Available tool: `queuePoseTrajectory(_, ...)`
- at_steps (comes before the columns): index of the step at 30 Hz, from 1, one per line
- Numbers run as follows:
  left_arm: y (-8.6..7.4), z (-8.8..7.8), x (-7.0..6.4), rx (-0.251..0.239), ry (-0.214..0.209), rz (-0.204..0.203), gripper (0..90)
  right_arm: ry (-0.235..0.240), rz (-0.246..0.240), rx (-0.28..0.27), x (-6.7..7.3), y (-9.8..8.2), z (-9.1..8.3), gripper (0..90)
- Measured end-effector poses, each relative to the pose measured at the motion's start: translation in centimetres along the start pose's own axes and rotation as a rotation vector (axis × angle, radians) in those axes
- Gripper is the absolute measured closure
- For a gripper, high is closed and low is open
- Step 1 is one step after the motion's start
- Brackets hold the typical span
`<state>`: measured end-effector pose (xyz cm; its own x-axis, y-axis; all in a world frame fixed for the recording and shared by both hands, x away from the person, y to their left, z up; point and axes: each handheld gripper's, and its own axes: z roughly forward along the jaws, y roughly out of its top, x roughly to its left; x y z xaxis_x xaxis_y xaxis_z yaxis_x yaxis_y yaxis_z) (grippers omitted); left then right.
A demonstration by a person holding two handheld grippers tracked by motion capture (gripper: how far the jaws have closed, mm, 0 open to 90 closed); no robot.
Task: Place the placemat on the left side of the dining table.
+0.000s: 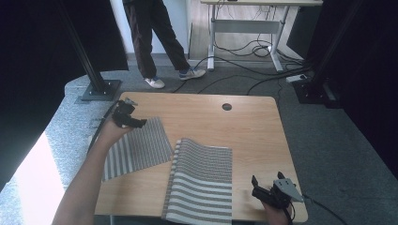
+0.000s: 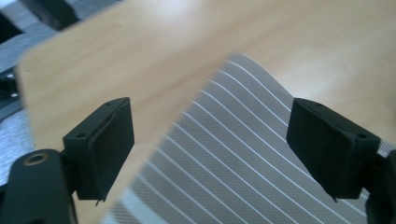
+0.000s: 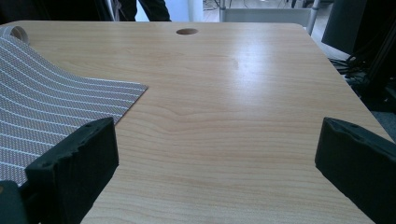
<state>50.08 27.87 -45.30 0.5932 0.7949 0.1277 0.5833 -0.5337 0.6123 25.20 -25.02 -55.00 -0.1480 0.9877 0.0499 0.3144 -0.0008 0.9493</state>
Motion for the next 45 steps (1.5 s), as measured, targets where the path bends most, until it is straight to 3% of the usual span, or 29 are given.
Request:
queuePoseTrajectory(1, -0.3, 0.2, -0.7, 0.019, -0.002, 0.032, 14.1, 0.000, 0.000, 0.000, 0.0, 0.0, 0.0, 0.0)
queuePoseTrajectory(2, -0.6, 0.3, -1.3, 0.039, -0.027, 0.052, 14.3, 0.000, 0.001, 0.001, 0.0, 0.0, 0.0, 0.0)
queuePoseTrajectory(3, -0.9, 0.5, -2.0, 0.066, -0.067, 0.085, 14.4, 0.001, 0.001, 0.002, 0.0, 0.0, 0.0, 0.0)
queuePoseTrajectory(6, -2.1, 0.8, -4.5, 0.130, -0.136, 0.193, 16.6, 0.002, 0.001, 0.004, 0.0, 0.0, 0.0, 0.0)
queuePoseTrajectory(12, -4.9, 1.6, -8.0, 0.174, -0.235, 0.306, 17.1, 0.003, -0.001, 0.003, 0.0, 0.0, 0.0, 0.0)
queuePoseTrajectory(14, -5.5, 1.7, -8.3, 0.187, -0.266, 0.316, 17.4, 0.004, -0.002, 0.003, 0.0, 0.0, 0.0, 0.0)
queuePoseTrajectory(18, -6.0, 2.0, -8.5, 0.239, -0.265, 0.349, 18.4, 0.006, 0.000, 0.006, 0.0, 0.0, 0.1, 0.0)
queuePoseTrajectory(20, -6.1, 2.1, -8.3, 0.243, -0.298, 0.330, 21.2, 0.007, 0.000, 0.007, 0.0, 0.0, 0.1, 0.0)
queuePoseTrajectory(24, -6.1, 2.1, -7.8, 0.232, -0.322, 0.302, 29.4, 0.007, 0.000, 0.007, 0.0, 0.0, 0.1, 0.0)
queuePoseTrajectory(28, -6.1, 2.0, -7.2, 0.215, -0.319, 0.290, 44.3, 0.007, -0.003, 0.007, 0.0, 0.0, 0.1, 0.0)
queuePoseTrajectory(31, -6.1, 1.9, -7.2, 0.214, -0.313, 0.287, 45.7, 0.007, -0.004, 0.007, 0.0, 0.0, 0.1, 0.0)
queuePoseTrajectory(32, -6.1, 1.8, -7.1, 0.209, -0.333, 0.278, 52.2, 0.007, -0.005, 0.007, 0.0, 0.0, 0.1, 0.0)
queuePoseTrajectory(34, -6.2, 1.7, -6.8, 0.201, -0.326, 0.266, 63.2, 0.007, -0.006, 0.008, 0.0, 0.0, 0.1, 0.0)
queuePoseTrajectory(37, -6.3, 1.4, -6.5, 0.195, -0.341, 0.242, 71.0, 0.008, -0.005, 0.007, 0.0, 0.0, 0.1, 0.0)
queuePoseTrajectory(41, -6.6, 1.1, -6.7, 0.192, -0.314, 0.290, 85.0, 0.009, -0.007, 0.010, 0.1, 0.0, 0.1, 0.0)
queuePoseTrajectory(43, -6.7, 0.8, -7.0, 0.203, -0.318, 0.352, 86.4, 0.010, -0.006, 0.009, 0.0, 0.0, 0.1, 0.0)
queuePoseTrajectory(45, -6.8, 0.5, -7.2, 0.213, -0.333, 0.366, 86.6, 0.010, -0.006, 0.009, 0.0, 0.0, 0.1, 0.0)
